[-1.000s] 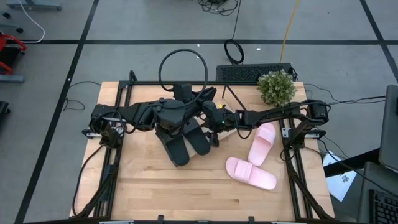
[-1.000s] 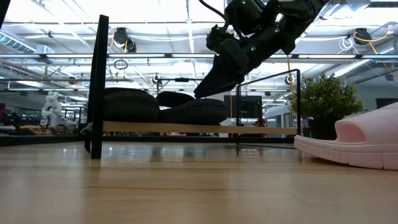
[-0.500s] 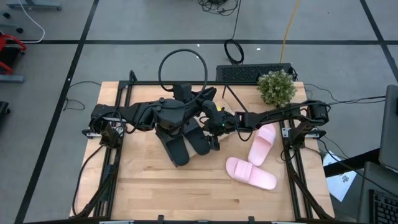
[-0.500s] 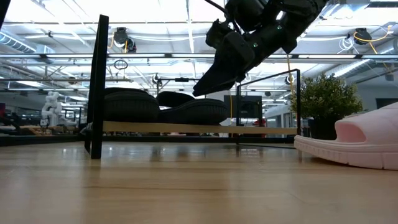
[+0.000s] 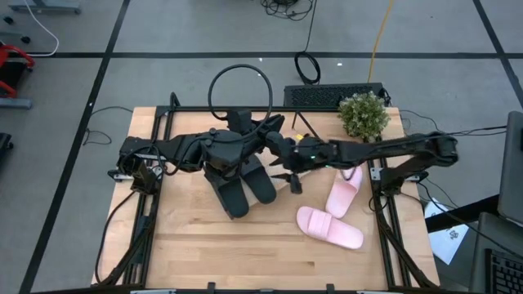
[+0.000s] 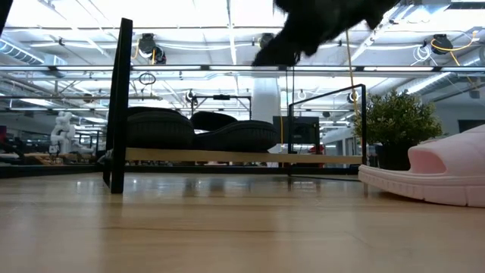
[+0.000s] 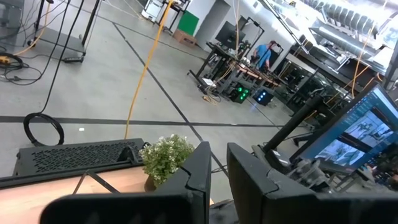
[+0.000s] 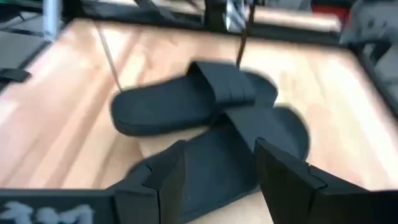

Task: Pick and place slides into the shelf
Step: Put the bottom pink slipper on the shelf

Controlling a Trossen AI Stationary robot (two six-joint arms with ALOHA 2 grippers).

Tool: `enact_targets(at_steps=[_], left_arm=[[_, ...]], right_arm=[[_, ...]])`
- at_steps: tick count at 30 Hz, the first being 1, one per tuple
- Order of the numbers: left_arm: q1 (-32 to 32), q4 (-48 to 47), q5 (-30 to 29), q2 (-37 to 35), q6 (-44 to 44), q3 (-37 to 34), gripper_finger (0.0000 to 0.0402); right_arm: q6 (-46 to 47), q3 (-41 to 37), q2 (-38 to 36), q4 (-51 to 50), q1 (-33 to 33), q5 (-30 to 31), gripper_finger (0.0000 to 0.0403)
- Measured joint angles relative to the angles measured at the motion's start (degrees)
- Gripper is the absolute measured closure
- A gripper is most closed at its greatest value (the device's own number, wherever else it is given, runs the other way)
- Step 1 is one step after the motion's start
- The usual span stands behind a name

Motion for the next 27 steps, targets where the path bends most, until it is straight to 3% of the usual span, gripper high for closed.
enact_targets(at_steps=[13,27], left_arm=[[0.00,-0.25,0.00,0.00,0.19,0.00,0.0355],[-0.11,0.12,4.07,0.49,-6.68,0.02,0.0355]], right_arm=[[-10.06,0.00,-20.69,-23.71,11.72,-0.07,0.0227],[-9.56,0.00,-24.61,-46.88,31.00,-0.12,0.0227]])
